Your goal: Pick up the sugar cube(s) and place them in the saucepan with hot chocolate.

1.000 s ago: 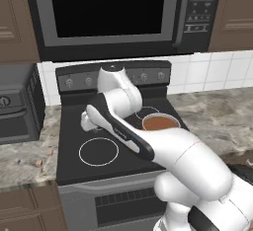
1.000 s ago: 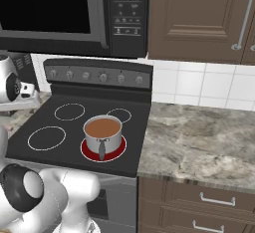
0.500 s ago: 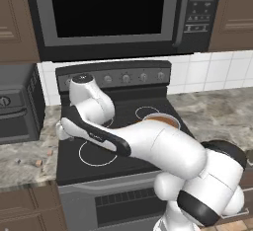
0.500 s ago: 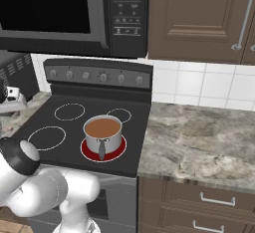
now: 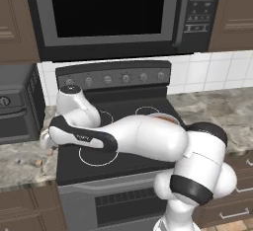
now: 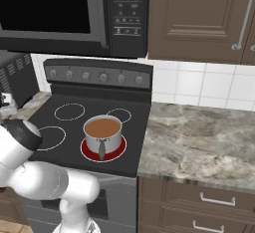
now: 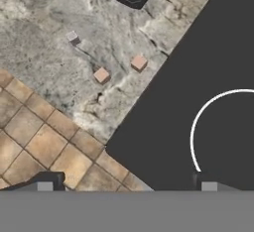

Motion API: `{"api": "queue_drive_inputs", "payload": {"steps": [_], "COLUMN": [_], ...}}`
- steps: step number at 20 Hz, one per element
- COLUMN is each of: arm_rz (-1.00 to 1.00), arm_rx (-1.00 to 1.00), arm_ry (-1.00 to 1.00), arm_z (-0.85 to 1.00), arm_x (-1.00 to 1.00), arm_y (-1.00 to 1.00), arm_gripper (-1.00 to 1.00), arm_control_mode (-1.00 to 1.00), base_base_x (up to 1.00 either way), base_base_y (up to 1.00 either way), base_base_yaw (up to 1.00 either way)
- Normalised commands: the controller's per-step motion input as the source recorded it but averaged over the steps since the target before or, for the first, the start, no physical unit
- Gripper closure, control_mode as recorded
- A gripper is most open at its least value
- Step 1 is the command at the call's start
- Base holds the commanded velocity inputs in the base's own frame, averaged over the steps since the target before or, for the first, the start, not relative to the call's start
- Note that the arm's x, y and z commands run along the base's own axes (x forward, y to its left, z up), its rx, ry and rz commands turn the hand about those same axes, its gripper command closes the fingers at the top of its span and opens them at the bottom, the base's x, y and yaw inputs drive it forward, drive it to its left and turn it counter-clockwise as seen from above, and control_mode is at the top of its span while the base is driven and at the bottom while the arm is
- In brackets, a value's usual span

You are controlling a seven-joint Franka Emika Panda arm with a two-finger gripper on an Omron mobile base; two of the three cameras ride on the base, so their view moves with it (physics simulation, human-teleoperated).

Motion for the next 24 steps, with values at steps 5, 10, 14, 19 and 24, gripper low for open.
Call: {"api": "queue_drive_inputs", "payload": {"steps": [5, 10, 14, 19, 24], "arm_rz": [0.2, 0.2, 0.17, 0.04, 0.0], "arm_rx": [0.08, 0.0, 0.0, 0.0, -0.03], "arm_ry": [0.0, 0.0, 0.0, 0.0, -0.03], "arm_z": [-0.08, -0.07, -0.35, -0.37, -0.11], "arm_x": [-0.07, -0.05, 0.02, 0.12, 0.0], "arm_y": [0.36, 0.35, 0.34, 0.25, 0.0], "arm_gripper": [-1.0, -1.0, -1.0, -1.0, -1.0], "arm_control_mode": [-1.0, -1.0, -1.0, -1.0, -1.0], "base_base_x": [0.0, 0.0, 0.0, 0.0, 0.0], "base_base_y": [0.0, 0.0, 0.0, 0.0, 0.0], "base_base_yaw": [0.0, 0.0, 0.0, 0.0, 0.0]}}
